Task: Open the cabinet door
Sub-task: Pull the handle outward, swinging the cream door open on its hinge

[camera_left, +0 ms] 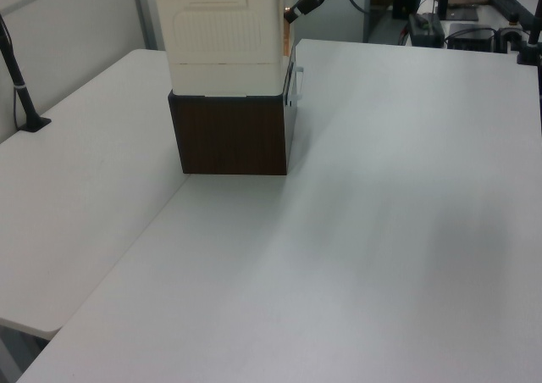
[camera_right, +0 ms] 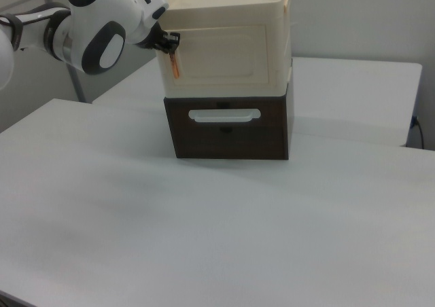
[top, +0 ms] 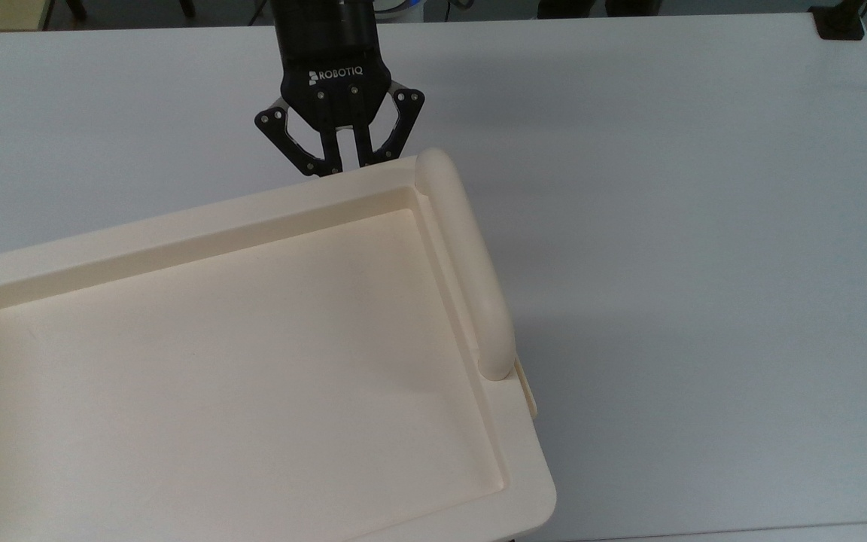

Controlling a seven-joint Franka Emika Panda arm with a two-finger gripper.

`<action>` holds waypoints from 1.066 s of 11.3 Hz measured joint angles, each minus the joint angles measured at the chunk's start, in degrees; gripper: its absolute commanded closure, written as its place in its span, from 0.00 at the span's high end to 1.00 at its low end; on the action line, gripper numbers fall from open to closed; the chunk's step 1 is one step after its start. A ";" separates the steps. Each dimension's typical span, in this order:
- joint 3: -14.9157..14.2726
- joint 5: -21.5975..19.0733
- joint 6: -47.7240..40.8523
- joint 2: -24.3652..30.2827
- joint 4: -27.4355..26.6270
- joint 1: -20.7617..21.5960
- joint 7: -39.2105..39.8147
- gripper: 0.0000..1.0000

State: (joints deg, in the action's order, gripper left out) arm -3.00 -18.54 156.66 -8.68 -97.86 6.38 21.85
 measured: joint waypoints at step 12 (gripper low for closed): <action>-3.21 0.10 -26.07 7.80 -0.46 -8.28 4.40 0.79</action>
State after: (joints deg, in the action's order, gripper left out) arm -6.21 -18.44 130.59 -0.88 -98.33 -1.90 26.26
